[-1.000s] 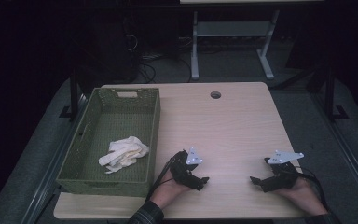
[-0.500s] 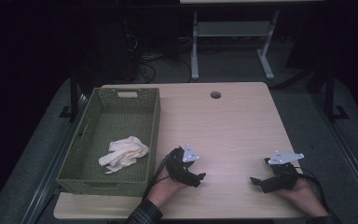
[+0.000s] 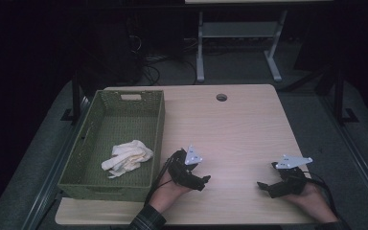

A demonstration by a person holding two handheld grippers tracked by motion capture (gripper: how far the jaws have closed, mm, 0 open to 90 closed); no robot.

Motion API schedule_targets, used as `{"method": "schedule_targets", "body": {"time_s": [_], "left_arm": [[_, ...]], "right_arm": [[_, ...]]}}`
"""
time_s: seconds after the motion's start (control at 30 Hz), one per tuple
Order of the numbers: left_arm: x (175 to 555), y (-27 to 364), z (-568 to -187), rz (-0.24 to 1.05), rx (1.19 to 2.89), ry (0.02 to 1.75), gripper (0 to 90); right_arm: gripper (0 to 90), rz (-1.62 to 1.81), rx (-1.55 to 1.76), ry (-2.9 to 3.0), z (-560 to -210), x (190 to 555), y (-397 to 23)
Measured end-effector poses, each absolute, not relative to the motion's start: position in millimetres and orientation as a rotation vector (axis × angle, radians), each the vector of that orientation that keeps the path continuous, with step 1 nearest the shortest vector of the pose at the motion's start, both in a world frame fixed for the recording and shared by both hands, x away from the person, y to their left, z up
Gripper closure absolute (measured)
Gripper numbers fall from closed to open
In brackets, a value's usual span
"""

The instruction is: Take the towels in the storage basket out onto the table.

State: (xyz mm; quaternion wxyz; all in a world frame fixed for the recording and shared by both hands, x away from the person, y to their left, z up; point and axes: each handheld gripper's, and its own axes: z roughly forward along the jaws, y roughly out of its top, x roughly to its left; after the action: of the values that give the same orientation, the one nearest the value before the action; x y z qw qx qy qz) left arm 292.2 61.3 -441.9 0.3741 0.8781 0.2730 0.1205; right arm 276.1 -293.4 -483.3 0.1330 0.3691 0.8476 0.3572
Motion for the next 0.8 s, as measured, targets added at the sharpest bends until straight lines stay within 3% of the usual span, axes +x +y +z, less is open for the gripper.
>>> {"method": "schedule_targets", "body": {"time_s": [0.8], "left_arm": [[294,62,-427,0.276,2.222,0.71,13.4]], "right_arm": [[2.0,1.037,1.067,2.46,-483,276,-294]]}}
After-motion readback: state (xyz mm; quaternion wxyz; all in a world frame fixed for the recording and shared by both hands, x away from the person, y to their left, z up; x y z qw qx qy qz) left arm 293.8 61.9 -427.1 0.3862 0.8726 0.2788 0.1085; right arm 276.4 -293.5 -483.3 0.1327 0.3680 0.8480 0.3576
